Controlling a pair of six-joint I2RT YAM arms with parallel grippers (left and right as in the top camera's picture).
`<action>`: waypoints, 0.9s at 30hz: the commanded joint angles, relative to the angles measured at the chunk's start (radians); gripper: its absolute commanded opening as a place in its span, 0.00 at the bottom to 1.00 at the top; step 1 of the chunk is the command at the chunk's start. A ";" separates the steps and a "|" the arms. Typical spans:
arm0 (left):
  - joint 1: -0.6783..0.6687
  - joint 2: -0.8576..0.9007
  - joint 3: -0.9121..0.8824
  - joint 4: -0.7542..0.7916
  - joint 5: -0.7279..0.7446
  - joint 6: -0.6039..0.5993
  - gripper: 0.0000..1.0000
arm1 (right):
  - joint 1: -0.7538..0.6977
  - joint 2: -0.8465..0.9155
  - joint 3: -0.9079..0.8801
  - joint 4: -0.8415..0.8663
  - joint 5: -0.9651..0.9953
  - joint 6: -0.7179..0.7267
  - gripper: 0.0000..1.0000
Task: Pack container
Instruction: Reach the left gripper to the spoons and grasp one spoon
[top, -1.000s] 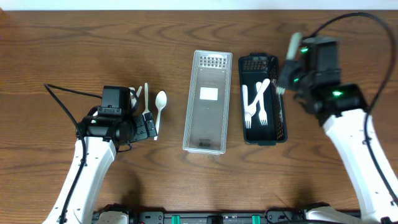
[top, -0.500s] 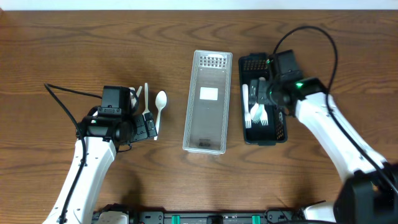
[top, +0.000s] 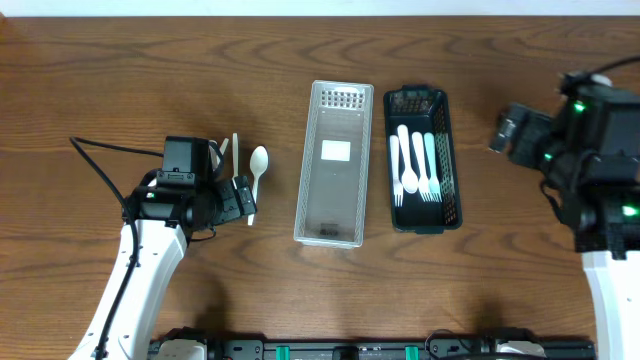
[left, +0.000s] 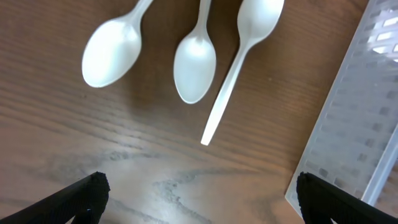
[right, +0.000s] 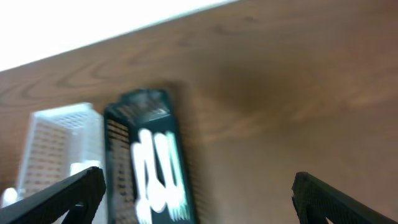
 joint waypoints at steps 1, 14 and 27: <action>0.004 0.004 0.017 -0.015 0.019 -0.032 0.98 | -0.059 0.006 0.000 -0.049 0.003 -0.015 0.99; -0.002 0.278 0.362 -0.150 0.020 0.112 0.98 | -0.077 0.042 -0.042 -0.116 0.003 -0.008 0.99; -0.095 0.595 0.465 -0.099 -0.002 0.414 0.94 | -0.077 0.043 -0.042 -0.153 0.003 -0.008 0.99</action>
